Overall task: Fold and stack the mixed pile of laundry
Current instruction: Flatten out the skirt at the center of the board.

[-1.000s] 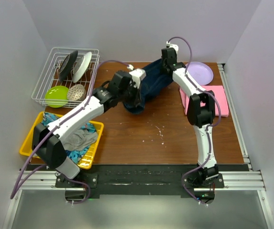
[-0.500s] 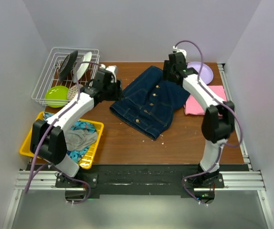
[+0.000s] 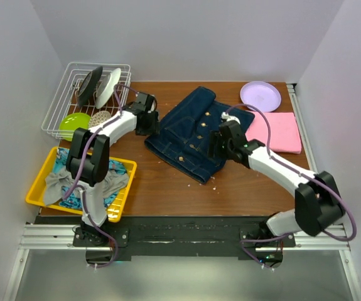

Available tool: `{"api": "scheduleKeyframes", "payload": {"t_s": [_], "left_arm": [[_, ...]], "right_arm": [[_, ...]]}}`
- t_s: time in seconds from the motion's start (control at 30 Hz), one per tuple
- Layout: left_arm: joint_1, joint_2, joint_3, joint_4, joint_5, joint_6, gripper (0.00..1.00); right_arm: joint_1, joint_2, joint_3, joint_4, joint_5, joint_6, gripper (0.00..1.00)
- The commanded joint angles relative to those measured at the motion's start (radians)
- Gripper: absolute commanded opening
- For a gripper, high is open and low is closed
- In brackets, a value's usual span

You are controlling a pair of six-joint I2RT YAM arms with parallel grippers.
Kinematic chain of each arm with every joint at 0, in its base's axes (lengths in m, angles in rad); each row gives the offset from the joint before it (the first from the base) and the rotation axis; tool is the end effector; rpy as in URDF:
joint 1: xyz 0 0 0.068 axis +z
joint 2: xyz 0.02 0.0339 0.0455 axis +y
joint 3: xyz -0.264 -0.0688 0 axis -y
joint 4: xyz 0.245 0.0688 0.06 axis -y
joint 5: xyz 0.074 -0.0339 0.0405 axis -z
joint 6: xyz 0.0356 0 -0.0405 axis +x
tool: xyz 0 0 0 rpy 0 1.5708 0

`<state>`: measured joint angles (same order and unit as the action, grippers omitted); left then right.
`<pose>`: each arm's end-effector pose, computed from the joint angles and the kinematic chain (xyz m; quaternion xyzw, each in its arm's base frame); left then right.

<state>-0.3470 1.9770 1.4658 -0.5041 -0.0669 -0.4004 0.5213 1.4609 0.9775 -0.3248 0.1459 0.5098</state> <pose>0.4006 -0.1423 0.1954 -0.0348 0.9606 -0.0701 0.2669 0.2725 0.1505 0.2362 0.0218 0.9259 0.1241 0.3562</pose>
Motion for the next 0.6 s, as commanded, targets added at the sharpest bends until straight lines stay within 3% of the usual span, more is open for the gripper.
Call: {"api": "scheduleKeyframes", "payload": {"t_s": [0.0,0.17,0.2,0.4,0.57], "left_arm": [[0.011,-0.029,-0.031,0.015,0.004,0.011,0.58],[0.013,-0.035,-0.106,0.032,-0.003,-0.021,0.48],[0.016,-0.043,-0.120,0.039,-0.020,-0.034,0.37],[0.051,-0.133,-0.260,0.104,-0.076,-0.146,0.00],[0.109,-0.269,-0.421,0.188,-0.080,-0.236,0.00]], "right_arm": [[-0.014,-0.143,-0.117,0.073,-0.037,0.091,0.72],[-0.010,-0.189,-0.213,0.099,-0.107,0.136,0.72],[-0.009,-0.191,-0.247,0.110,-0.141,0.156,0.72],[0.016,-0.160,-0.361,0.210,-0.219,0.245,0.72],[0.052,-0.114,-0.384,0.282,-0.247,0.295,0.72]]}}
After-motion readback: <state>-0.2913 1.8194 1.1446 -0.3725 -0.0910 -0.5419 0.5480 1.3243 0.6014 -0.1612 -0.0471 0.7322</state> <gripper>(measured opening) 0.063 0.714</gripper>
